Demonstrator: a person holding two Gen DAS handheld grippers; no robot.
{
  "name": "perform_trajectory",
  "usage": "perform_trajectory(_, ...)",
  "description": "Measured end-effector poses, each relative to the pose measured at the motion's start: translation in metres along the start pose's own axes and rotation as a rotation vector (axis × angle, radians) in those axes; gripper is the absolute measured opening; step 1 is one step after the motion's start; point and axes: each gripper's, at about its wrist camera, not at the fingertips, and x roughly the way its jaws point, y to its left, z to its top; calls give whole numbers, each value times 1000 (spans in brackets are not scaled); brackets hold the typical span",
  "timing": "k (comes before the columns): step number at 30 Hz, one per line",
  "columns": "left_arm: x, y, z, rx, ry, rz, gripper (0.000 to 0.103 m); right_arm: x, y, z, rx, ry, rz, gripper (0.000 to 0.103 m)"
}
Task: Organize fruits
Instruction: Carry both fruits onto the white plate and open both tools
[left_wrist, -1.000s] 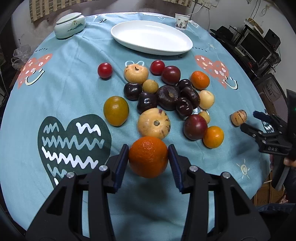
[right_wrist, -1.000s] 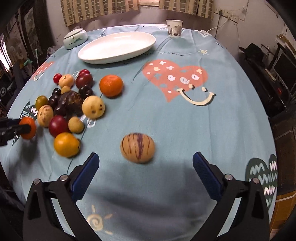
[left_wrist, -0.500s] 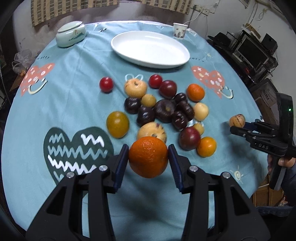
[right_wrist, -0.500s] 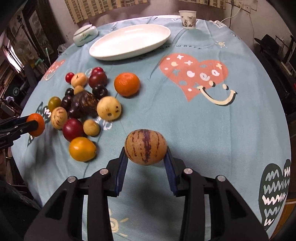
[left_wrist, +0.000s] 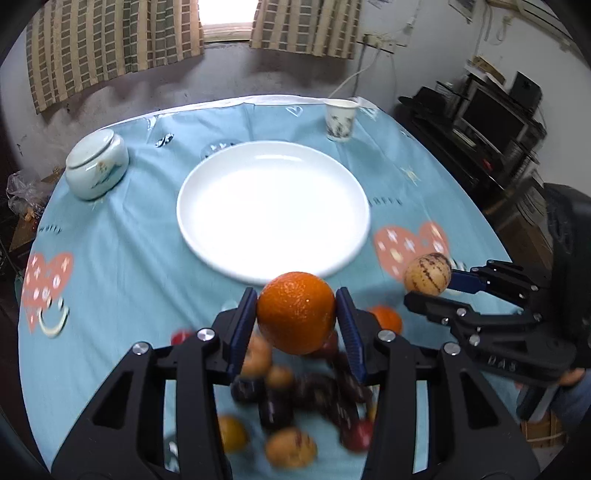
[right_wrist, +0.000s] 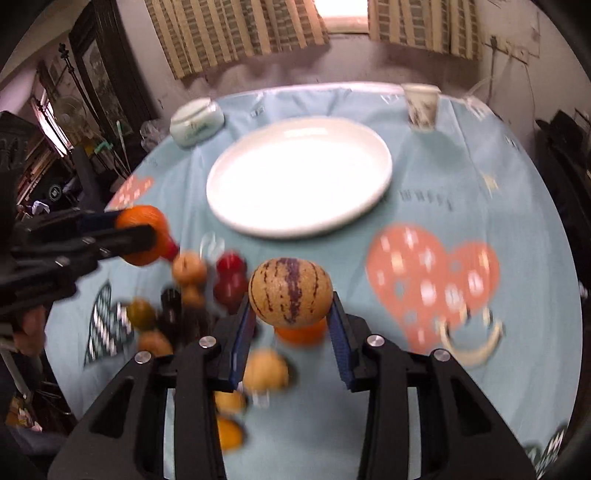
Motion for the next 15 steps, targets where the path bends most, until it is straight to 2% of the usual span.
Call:
perform_trajectory(4,49,17,36,-59,43,69,45,43,-2,50,-15,15,-26,39)
perform_trajectory(8,86,34,49,-97,96,83,45,81,-9,69,-34,66,-64,41)
perform_trajectory(10,95,38,53,-101,103,75,49,98,-11,72,-60,90,-72,44)
perform_trajectory(12,96,40,56,-105,82,67,63,101,-9,73,-96,72,-89,77)
perform_trajectory(15,89,45,59,-113,59,54,67,98,-6,72,-149,61,-125,77)
